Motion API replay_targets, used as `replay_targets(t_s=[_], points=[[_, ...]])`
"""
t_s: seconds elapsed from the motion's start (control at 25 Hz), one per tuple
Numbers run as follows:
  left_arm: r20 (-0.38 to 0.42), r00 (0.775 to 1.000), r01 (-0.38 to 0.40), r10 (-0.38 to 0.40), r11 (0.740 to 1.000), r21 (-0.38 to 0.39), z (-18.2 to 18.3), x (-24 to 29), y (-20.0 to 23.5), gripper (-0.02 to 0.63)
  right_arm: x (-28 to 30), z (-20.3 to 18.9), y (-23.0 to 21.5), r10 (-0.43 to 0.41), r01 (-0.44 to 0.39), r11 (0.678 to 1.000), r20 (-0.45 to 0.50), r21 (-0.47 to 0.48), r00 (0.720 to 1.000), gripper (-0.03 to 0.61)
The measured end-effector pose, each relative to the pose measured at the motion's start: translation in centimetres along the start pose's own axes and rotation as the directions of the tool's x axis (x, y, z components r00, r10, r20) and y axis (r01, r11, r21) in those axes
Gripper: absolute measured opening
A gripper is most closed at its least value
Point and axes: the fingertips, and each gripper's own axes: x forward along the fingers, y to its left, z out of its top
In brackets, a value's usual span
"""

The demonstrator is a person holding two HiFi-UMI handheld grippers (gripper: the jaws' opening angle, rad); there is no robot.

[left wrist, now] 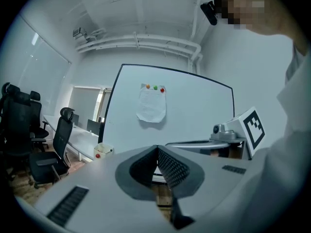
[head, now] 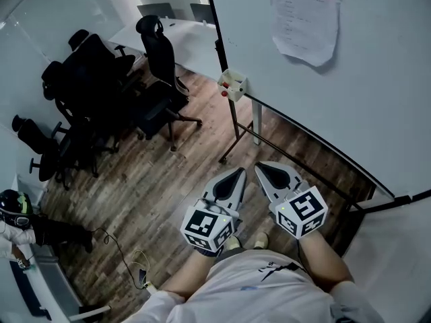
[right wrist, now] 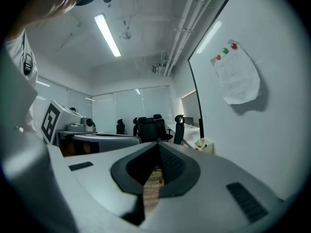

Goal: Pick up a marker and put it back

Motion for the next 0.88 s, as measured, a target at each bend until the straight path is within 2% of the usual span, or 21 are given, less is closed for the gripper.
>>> replay_targets(t_s=[0.52,0.88], points=[[-0.02,0.999,-0.033,0.033,0.999,0.004,-0.5,3.2,-0.2,0.011,-0.1,0.0,-3.7,0.011,-0.011,1.0,0.007,0.023,1.0,0.014],[-0.041,0.999,0.005,-0.005,1.0,-0.016,-1.2,8.1,5.0,0.011,5.4,-0.4,-7.6,-0.026,0.026,0.999,-0.021,0.031,0.999,0.014]])
